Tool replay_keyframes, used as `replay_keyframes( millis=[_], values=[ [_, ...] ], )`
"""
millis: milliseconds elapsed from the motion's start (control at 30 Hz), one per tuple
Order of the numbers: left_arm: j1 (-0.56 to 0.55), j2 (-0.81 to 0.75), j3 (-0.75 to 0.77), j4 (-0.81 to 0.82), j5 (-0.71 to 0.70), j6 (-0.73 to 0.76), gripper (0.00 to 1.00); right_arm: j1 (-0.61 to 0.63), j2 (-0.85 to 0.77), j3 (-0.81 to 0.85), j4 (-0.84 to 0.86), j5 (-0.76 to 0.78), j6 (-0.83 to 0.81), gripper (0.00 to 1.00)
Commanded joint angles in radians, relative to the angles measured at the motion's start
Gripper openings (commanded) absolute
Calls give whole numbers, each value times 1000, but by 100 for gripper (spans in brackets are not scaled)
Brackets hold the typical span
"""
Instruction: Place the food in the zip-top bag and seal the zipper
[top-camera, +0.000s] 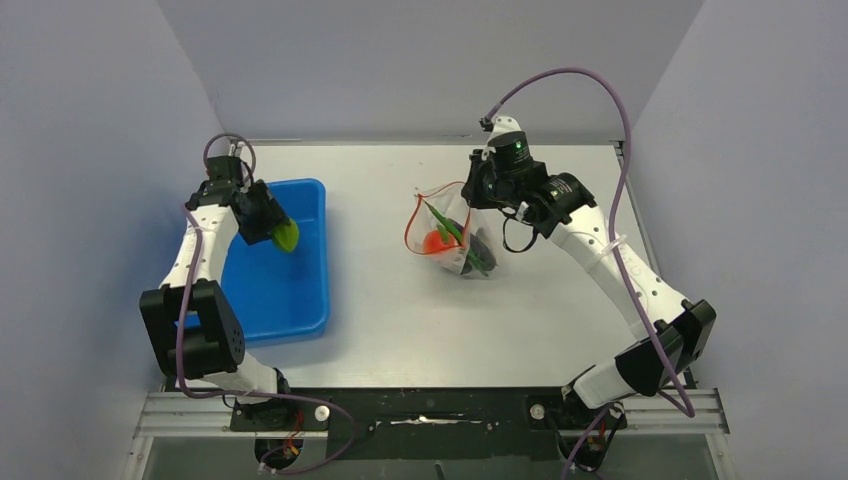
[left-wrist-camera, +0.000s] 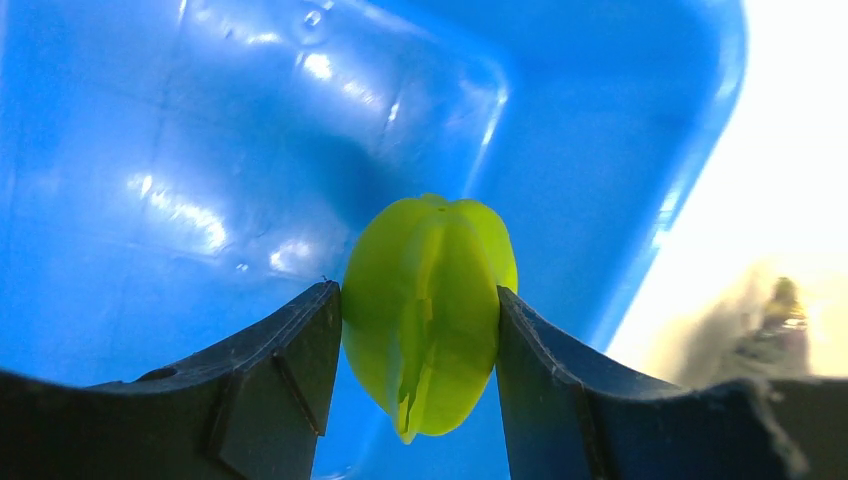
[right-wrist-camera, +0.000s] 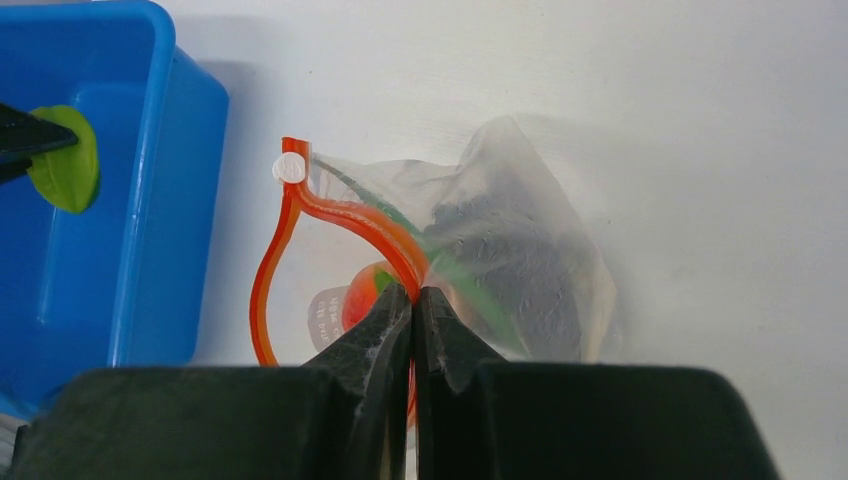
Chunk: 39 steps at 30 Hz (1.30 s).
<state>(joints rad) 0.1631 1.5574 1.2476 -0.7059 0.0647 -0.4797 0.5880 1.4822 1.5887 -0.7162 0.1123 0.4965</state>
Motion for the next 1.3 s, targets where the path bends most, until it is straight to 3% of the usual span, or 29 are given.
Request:
replay_keyframes(
  millis=[0,200,667,900,1133,1267],
  values=[
    [-11,1,117,82,103,-11,41,9,8,23,75,-7,34,0],
    [-39,15,199,76,112,-33,41,9,32,22,102,-43,46,0],
    [-178,-62,190,204,313,-200,41,5,31,2,138,-66,113,0],
    [-268,-111,77,388,457,-408,41,6,26,0,149,-67,137,0],
    [-398,-172,-67,623,458,-610,40,2,46,33,157,-78,148,0],
    [-444,-162,-47,625,465,-628,39,-1,62,58,143,-82,151,0]
  ],
)
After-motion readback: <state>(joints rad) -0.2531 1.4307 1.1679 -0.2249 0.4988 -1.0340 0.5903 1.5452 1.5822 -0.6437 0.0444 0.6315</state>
